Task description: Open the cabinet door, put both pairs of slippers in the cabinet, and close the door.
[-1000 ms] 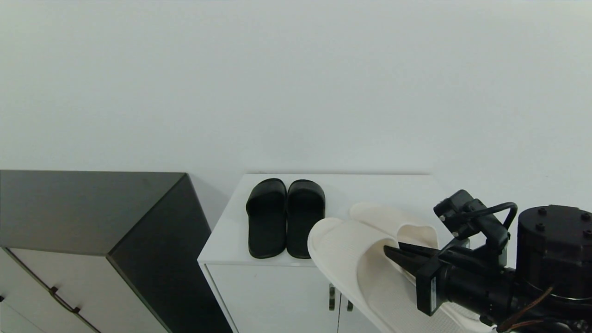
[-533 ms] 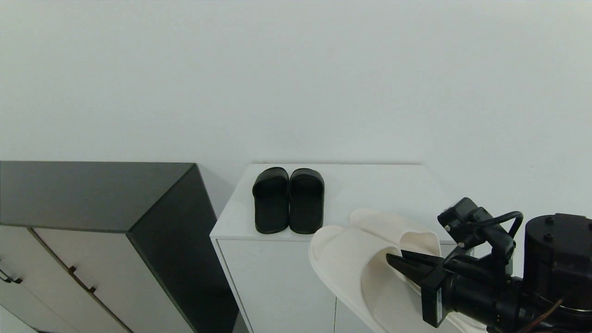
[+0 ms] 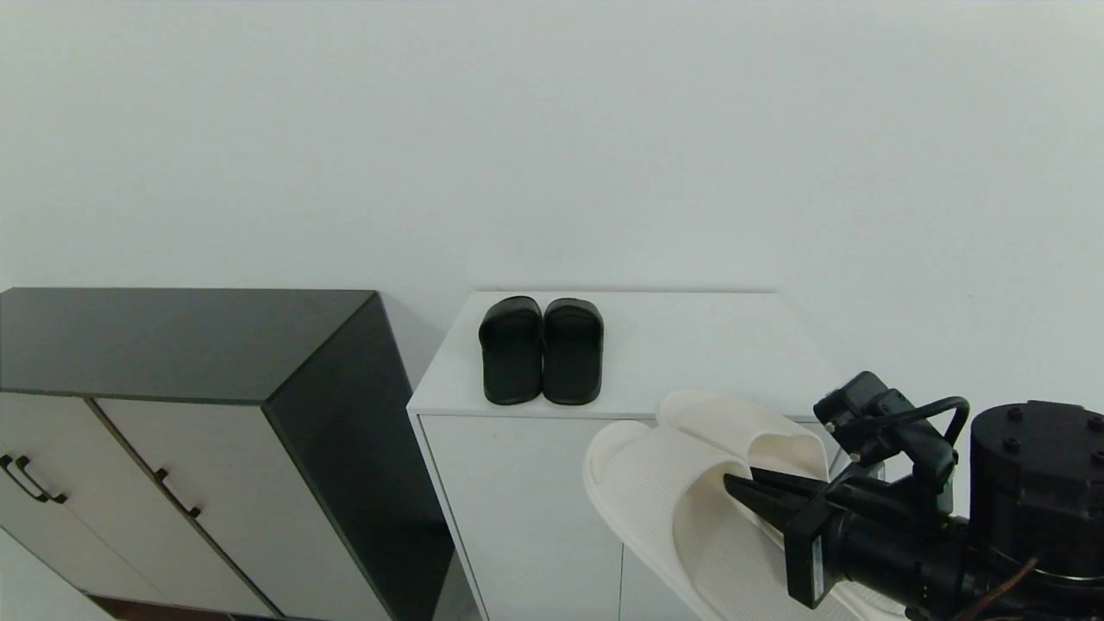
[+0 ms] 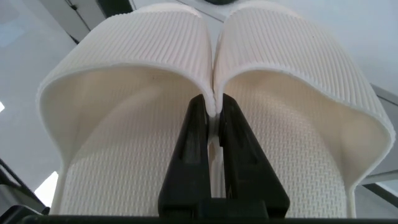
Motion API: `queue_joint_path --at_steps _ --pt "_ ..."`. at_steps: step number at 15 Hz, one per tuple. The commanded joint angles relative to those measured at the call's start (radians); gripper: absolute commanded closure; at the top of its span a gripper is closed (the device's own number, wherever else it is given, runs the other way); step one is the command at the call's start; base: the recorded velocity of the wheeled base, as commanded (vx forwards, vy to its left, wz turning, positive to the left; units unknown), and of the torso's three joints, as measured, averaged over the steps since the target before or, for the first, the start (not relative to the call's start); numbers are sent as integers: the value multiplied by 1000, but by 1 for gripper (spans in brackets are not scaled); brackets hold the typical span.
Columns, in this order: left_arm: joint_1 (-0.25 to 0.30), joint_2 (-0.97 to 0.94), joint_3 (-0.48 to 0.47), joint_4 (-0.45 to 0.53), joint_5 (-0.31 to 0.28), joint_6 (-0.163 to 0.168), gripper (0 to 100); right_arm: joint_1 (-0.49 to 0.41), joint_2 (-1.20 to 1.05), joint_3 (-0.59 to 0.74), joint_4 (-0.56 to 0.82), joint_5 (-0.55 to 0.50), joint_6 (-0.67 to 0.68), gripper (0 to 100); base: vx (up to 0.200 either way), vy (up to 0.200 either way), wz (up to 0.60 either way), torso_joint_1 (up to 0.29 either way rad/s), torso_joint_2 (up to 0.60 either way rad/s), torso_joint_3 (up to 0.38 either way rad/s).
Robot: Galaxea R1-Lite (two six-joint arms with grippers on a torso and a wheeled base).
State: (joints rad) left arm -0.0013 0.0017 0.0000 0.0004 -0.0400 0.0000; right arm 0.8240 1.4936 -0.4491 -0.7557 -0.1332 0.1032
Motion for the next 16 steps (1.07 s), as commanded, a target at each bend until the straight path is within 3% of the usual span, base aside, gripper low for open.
queue_joint_path --at_steps 1,9,16 --pt "0 0 0 0 0 0 100 0 5 1 -1 1 0 100 0 0 0 0 0 0" --pt "1 0 0 0 2 -8 100 1 23 7 -1 3 0 100 0 0 0 0 0 0" --pt "0 0 0 0 2 -9 100 1 25 9 -2 6 1 100 0 0 0 -155 350 191"
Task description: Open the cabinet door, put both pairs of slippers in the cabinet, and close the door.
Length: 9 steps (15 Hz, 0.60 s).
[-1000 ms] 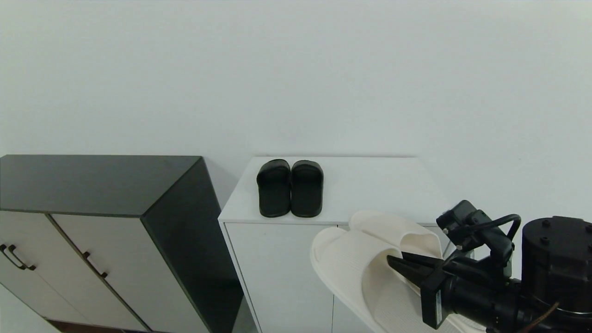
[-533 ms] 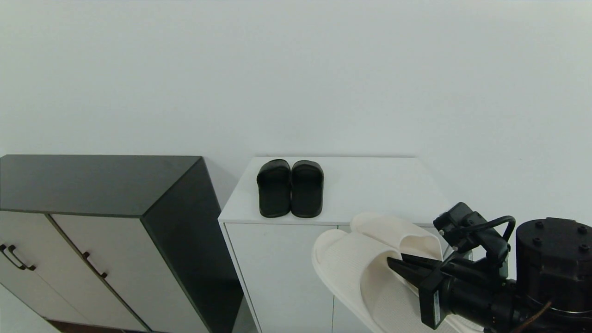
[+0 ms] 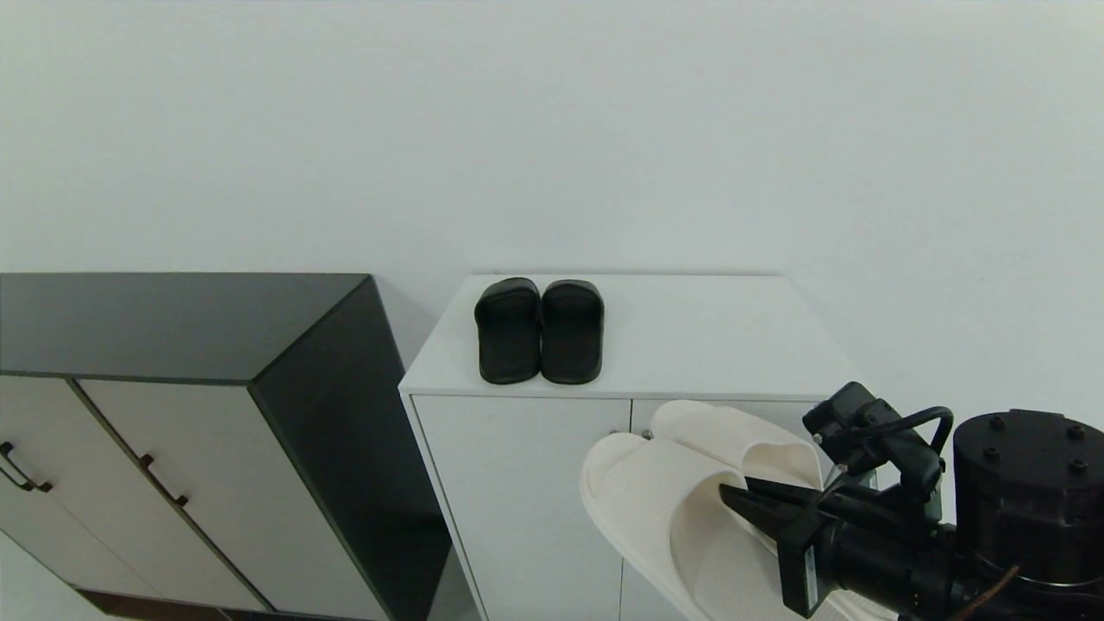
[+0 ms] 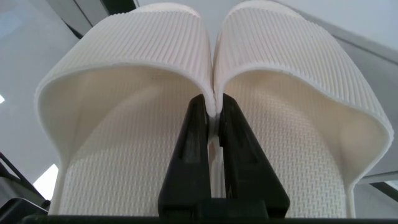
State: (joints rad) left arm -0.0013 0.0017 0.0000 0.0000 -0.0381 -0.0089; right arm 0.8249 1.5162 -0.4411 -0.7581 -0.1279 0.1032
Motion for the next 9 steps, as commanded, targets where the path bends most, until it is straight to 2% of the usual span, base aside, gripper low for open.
queue_joint_path --at_steps 1,9 --pt "1 0 0 0 0 0 100 0 2 4 0 1 1 100 0 0 0 -227 491 266" --pt "1 0 0 0 1 -2 100 -1 7 5 0 -3 0 100 0 0 0 -227 543 318"
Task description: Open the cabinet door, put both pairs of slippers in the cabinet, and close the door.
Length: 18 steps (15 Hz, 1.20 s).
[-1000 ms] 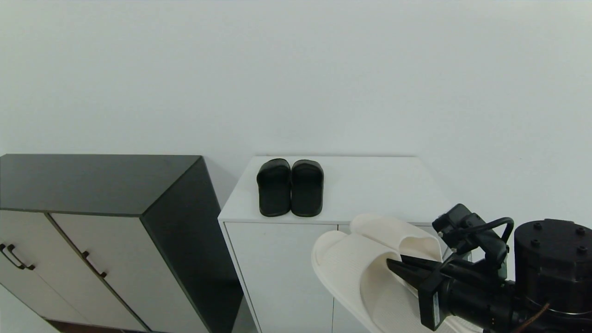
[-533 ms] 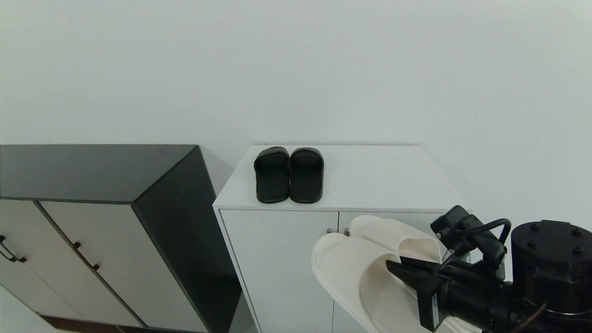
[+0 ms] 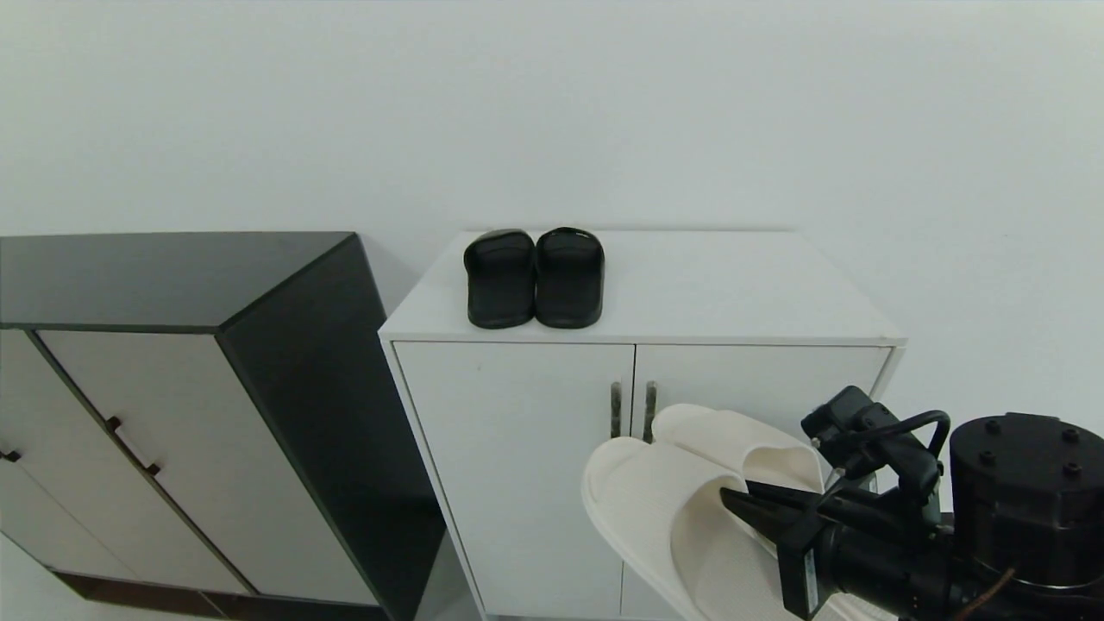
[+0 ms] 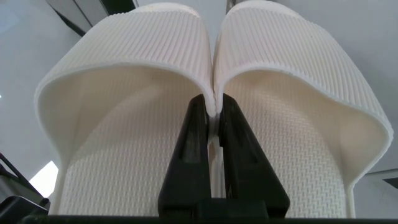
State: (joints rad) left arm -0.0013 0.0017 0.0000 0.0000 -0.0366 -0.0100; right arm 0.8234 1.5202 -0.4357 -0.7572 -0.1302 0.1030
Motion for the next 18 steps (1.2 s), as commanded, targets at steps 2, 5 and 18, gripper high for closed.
queue_joint_path --at_steps 2,5,18 --pt "0 0 0 0 11 -1 0 0 3 0 -1 1 0 100 0 0 0 -205 522 320" --pt "0 0 0 0 18 -2 0 0 11 2 -1 -2 0 100 0 0 0 -181 500 312" --pt "0 6 -2 3 14 2 0 2 12 5 -1 -2 -8 100 0 0 0 -123 468 339"
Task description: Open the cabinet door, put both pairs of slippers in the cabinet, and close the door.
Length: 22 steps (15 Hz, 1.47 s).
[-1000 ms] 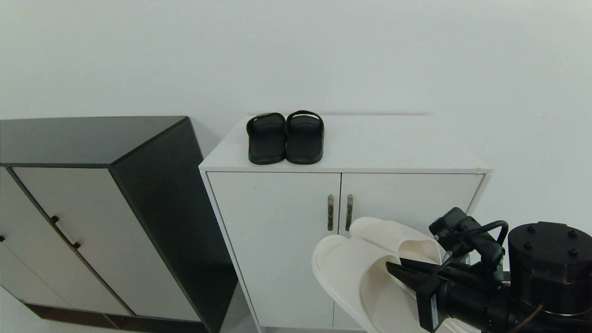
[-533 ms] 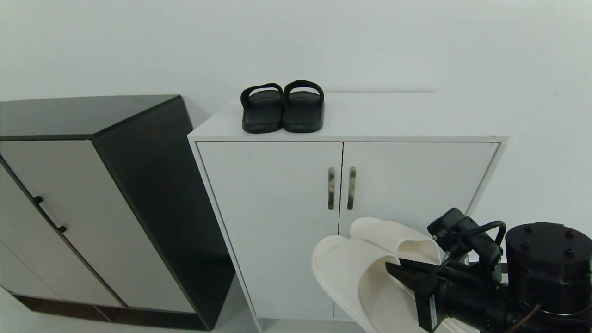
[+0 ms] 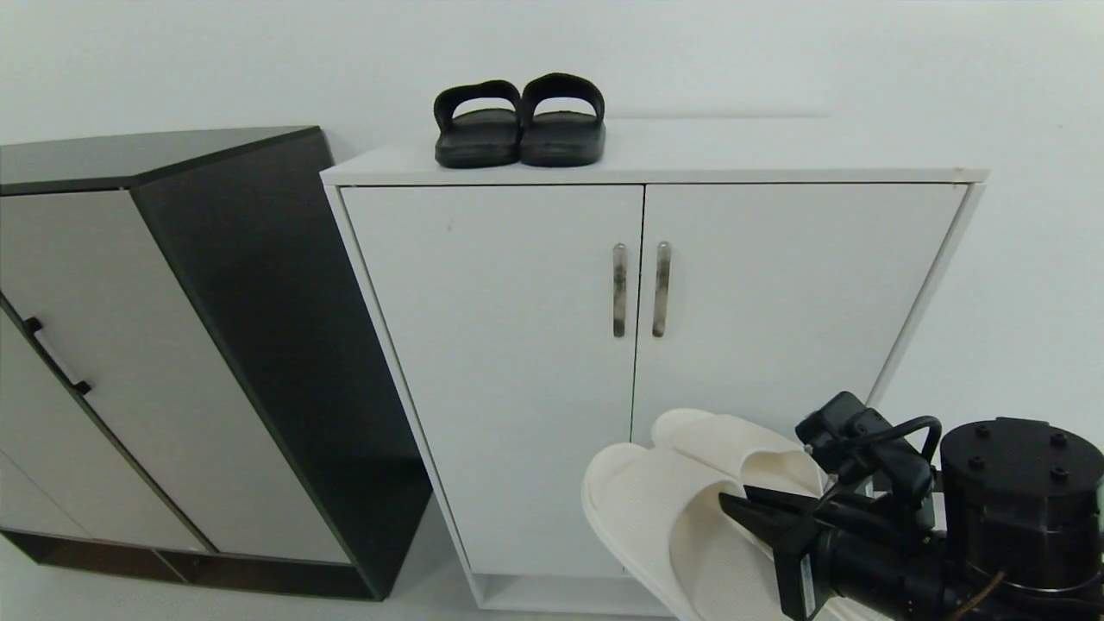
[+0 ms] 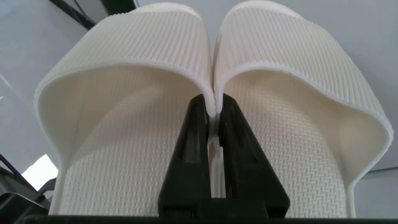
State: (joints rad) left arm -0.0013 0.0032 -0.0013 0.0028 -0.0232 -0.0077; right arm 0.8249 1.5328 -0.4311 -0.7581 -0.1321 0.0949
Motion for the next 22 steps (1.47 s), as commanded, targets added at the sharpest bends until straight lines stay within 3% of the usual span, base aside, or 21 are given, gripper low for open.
queue_joint_path --at_steps 1,6,8,10,11,14,15,17,18,19,20,21,22 --pt "-2 14 0 0 -1 0 0 0 -2 3 -1 0 0 100 0 0 0 -41 442 388" --pt "-19 126 0 0 -1 2 0 23 0 17 -1 5 0 100 0 0 0 -13 247 231" --pt "-31 147 -13 -3 -1 21 0 23 0 20 -1 5 0 100 0 0 0 0 0 0" --pt "-34 255 -117 -7 -32 -3 0 23 -2 21 -1 5 0 100 0 0 0 0 0 0" --pt "-34 391 -224 -9 -142 -18 0 23 -5 20 -1 6 0 100 0 0 0 0 0 0" --pt "-36 732 -439 -64 -406 -20 0 25 -5 35 -14 8 -23 100 0 0 0 0 0 0" --pt "-37 781 -462 -83 -428 -20 0 26 -5 40 -17 8 -30 100 0 0 0 0 0 0" --pt "-181 985 -540 -237 -428 -29 0 51 1 61 -46 11 -38 100 0 0 0 0 0 0" --pt "-213 1005 -551 -257 -419 -37 0 53 3 64 -44 11 -40 100 0 0 0 0 0 0" --pt "-352 1072 -608 -288 -376 -61 0 57 9 69 -46 11 -40 100 0 0 0 0 0 0" --pt "-399 1092 -632 -290 -353 -72 0 57 12 69 -46 9 -40 100 0 0 0 0 0 0" --pt "-520 1147 -707 -291 -300 -112 0 57 13 68 -53 9 -38 100 0 0 0 0 0 0" --pt "-577 1187 -752 -305 -297 -141 0 57 12 69 -53 9 -38 100 0 0 0 0 0 0"
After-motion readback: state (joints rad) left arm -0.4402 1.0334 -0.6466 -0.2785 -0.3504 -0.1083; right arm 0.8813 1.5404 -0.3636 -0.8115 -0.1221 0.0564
